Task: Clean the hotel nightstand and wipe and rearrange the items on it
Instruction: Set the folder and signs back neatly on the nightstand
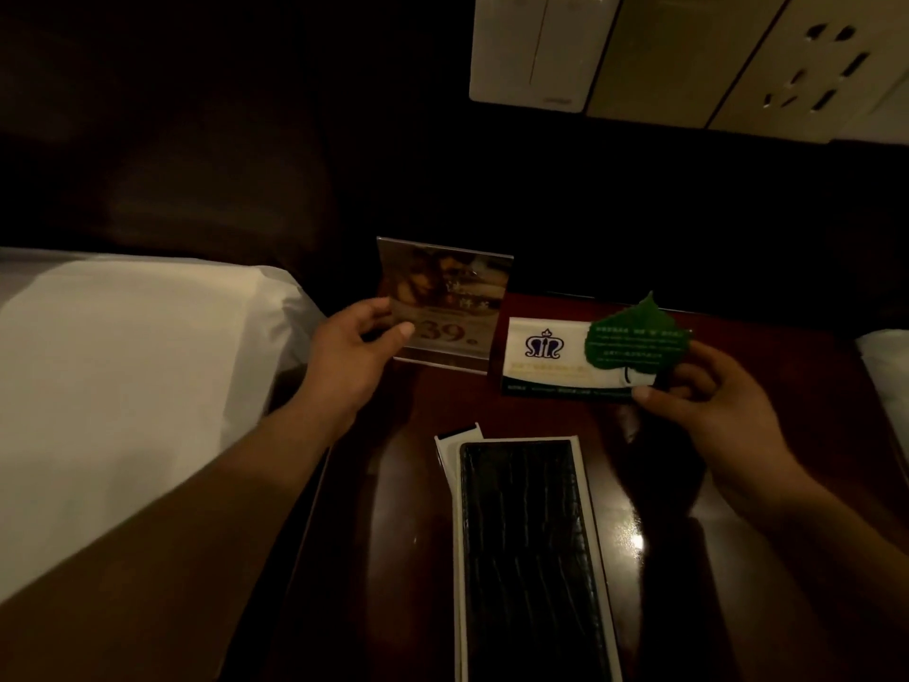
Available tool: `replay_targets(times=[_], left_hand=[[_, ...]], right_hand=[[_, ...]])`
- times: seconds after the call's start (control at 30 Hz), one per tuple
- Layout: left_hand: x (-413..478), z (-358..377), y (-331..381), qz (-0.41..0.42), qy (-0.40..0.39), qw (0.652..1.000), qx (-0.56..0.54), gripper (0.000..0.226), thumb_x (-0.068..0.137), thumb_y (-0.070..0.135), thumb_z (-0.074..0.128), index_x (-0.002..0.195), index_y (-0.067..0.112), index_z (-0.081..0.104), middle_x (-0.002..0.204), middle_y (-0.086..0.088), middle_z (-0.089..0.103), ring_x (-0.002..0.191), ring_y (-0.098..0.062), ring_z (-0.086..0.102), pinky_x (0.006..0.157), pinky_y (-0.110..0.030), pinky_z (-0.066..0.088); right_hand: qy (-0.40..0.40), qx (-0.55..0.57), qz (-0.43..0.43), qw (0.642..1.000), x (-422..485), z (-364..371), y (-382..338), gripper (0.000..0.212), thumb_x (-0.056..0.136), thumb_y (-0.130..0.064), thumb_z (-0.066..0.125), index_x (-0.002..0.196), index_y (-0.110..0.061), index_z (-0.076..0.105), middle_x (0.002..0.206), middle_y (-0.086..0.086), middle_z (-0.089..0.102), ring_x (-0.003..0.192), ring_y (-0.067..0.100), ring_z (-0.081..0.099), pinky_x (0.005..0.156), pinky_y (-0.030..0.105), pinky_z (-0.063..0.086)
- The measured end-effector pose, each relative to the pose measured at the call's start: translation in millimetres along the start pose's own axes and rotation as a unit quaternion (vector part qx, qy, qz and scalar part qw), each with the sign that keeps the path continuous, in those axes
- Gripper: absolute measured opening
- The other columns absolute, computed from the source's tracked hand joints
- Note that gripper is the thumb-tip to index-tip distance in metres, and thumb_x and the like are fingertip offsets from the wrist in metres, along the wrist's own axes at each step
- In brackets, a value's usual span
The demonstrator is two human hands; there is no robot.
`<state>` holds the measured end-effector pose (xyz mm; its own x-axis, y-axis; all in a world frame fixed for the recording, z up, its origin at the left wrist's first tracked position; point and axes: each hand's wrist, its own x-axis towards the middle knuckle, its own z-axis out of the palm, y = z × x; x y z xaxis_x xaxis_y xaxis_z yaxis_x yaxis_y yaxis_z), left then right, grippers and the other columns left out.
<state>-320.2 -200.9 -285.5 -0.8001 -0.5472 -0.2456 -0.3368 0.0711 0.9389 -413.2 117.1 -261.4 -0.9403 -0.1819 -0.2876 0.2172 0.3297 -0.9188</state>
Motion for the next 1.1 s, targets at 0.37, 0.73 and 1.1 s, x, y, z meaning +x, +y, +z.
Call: replay_targets(times=[0.37,0.73,1.1], left_hand=[[2.1,13.2,-23.6,0.113,0.056,0.990,0.056,0.022,0.097,0.019,0.062,0.099,0.039,0.072,0.103,0.017,0.074,0.101,0.000,0.067,0.085,-0.014,0.051],[3.7,18.0,-33.6,0.152,0.104,0.978,0.094,0.024,0.098,0.019,0.060,0.120,0.017,0.071,0.115,0.000,0.071,0.106,-0.011,0.065,0.092,-0.023,0.050],[0.6,18.5,-30.0,0.197,0.132,0.955,0.179,0.024,0.098,0.017,0.060,0.117,0.006,0.071,0.106,0.000,0.059,0.096,-0.011,0.055,0.076,0.004,0.034]], right_hand=[[0.033,0.050,-0.040,0.997,23.1,1.1,14.8,0.026,0.087,0.001,0.067,0.094,-0.024,0.066,0.097,0.004,0.074,0.091,0.018,0.073,0.070,0.021,0.058],[0.034,0.052,-0.075,0.995,38.1,8.5,12.8,0.028,0.089,0.001,0.064,0.092,-0.027,0.063,0.096,0.000,0.073,0.092,0.013,0.072,0.071,0.019,0.056],[0.018,0.047,-0.091,0.995,39.2,7.4,7.7,0.028,0.091,0.004,0.061,0.095,-0.024,0.061,0.096,0.001,0.071,0.090,0.011,0.071,0.070,0.018,0.058]])
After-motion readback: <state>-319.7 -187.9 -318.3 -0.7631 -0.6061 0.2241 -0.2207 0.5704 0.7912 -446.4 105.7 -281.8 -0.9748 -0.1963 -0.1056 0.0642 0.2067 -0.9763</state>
